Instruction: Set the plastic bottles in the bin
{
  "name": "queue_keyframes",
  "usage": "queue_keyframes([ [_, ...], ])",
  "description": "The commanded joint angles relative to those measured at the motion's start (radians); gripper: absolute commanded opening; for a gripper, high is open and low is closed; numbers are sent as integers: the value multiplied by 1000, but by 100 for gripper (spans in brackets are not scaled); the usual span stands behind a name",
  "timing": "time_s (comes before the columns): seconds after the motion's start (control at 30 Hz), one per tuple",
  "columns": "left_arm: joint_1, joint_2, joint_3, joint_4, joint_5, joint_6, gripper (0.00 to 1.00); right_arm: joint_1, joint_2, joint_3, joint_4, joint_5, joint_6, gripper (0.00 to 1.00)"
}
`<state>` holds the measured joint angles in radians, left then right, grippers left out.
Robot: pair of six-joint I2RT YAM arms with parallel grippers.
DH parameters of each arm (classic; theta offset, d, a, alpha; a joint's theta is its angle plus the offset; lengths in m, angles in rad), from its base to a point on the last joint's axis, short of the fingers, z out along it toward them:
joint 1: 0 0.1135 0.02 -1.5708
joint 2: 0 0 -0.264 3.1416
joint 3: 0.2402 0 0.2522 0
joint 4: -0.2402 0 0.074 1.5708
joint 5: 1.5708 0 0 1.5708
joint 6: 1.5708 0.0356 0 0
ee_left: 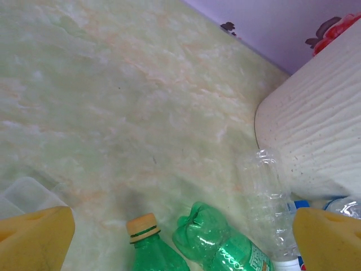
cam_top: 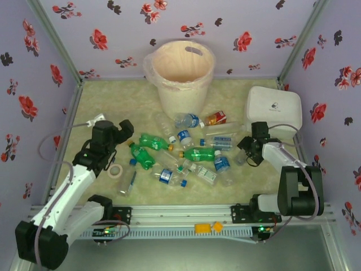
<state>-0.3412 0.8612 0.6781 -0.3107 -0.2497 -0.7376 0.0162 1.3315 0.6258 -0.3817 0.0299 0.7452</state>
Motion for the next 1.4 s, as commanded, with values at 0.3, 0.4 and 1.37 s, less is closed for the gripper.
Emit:
queue_keyframes([
  [0.3,5,77,-34,152,188,15,100,-16,-84,-20,-15,37,3,53],
  [0.4,5,99,-31,200,198,8,100,-16,-173,-7,-69,28,-24,47],
  [1.37,8,162,-93,262,454,26,100,379,316,1232,-68,-199,-227,44],
])
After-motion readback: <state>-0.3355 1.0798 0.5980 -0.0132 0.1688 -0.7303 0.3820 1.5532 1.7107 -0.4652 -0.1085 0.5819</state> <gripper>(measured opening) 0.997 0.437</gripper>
